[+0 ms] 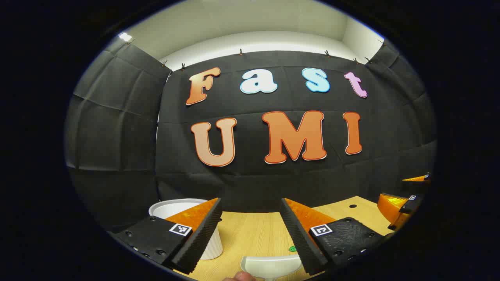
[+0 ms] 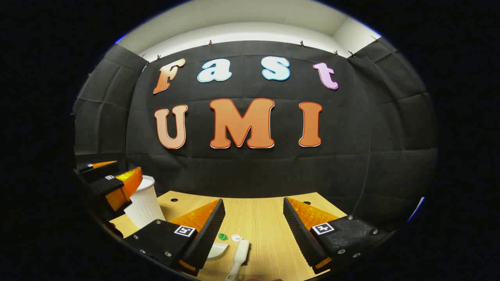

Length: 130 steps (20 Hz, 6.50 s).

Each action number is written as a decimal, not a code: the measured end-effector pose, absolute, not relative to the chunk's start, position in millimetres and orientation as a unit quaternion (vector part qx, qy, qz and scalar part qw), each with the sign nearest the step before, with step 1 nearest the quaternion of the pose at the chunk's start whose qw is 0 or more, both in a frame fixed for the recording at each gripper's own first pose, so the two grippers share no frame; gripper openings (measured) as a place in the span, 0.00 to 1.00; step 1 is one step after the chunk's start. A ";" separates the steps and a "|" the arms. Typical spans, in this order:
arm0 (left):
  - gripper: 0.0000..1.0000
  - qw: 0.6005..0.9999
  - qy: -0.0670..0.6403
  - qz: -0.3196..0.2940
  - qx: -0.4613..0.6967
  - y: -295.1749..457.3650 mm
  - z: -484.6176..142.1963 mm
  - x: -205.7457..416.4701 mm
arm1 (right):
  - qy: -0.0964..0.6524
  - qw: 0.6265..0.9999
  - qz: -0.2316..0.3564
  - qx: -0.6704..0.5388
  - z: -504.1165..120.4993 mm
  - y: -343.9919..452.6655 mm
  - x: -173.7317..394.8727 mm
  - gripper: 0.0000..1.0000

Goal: Pick up the small broom and dustpan from the desktop, sweep the trash into the dustpan with the broom, and then empty the trash into the garbage bin.

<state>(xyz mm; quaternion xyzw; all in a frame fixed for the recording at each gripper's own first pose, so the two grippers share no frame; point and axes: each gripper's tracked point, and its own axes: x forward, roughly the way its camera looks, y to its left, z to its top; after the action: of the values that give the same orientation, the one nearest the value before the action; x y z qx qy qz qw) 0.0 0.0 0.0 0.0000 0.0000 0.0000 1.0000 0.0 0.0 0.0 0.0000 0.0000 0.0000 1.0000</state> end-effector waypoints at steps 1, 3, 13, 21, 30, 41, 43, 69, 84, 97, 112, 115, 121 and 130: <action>0.94 1.000 -0.004 0.000 -0.002 0.0 4.0 -0.7 | -0.003 1.000 0.002 -0.001 3.1 1.8 -0.3 0.92; 0.94 1.000 -0.002 0.005 0.002 1.2 0.2 -3.1 | -0.009 1.000 0.007 -0.003 6.4 3.9 -1.4 0.92; 0.94 1.000 0.004 0.011 -0.011 -3.2 -4.8 -9.8 | -0.023 0.999 0.013 -0.020 16.1 4.0 -7.1 0.93; 0.94 1.000 0.004 0.004 -0.009 -8.3 -3.4 -13.3 | -0.029 0.999 0.017 -0.022 18.4 5.4 -15.6 0.93; 0.94 1.000 0.006 -0.003 -0.009 -10.8 -4.0 -19.9 | -0.022 0.999 0.009 -0.022 16.0 3.1 -22.2 0.92; 0.94 1.000 0.007 -0.010 -0.009 -11.3 -1.6 -24.8 | -0.018 0.999 0.002 -0.026 14.2 3.8 -29.2 0.92; 0.94 1.000 0.008 -0.011 -0.010 -10.5 -2.8 -26.2 | -0.017 0.999 0.002 -0.027 14.0 4.6 -29.8 0.93; 0.95 0.933 0.323 -0.154 -0.038 -35.3 -195.1 -37.6 | 0.277 0.960 -0.038 0.003 -176.2 51.3 -31.0 0.93; 0.98 0.733 0.675 -0.069 -0.048 -34.7 -345.3 -79.7 | 0.507 0.859 0.057 -0.030 -314.8 36.8 15.8 0.94; 0.35 0.669 0.733 -0.124 0.013 -41.4 -369.1 -66.6 | 0.566 0.823 0.009 -0.042 -333.0 33.6 39.0 0.35; 0.31 0.646 0.730 -0.206 0.083 -16.2 -359.5 -52.0 | 0.563 0.815 0.074 -0.115 -315.2 -13.3 126.9 0.21; 0.31 0.645 0.726 -0.220 0.097 -12.8 -356.6 -47.6 | 0.550 0.817 0.104 -0.140 -306.4 -9.8 156.5 0.21; 0.31 0.631 0.715 -0.269 0.134 3.7 -354.6 -34.0 | 0.551 0.793 0.182 -0.188 -313.5 4.6 187.6 0.21; 0.31 0.625 0.709 -0.290 0.151 3.4 -354.8 -27.4 | 0.552 0.711 0.378 -0.217 -321.2 62.8 171.9 0.21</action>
<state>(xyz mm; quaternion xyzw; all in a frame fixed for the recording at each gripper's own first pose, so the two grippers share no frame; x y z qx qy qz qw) -27.4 3.4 -354.8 0.1512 0.7087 -0.2896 0.6253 171.9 62.8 -321.2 -0.2171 0.5525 0.3775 0.7107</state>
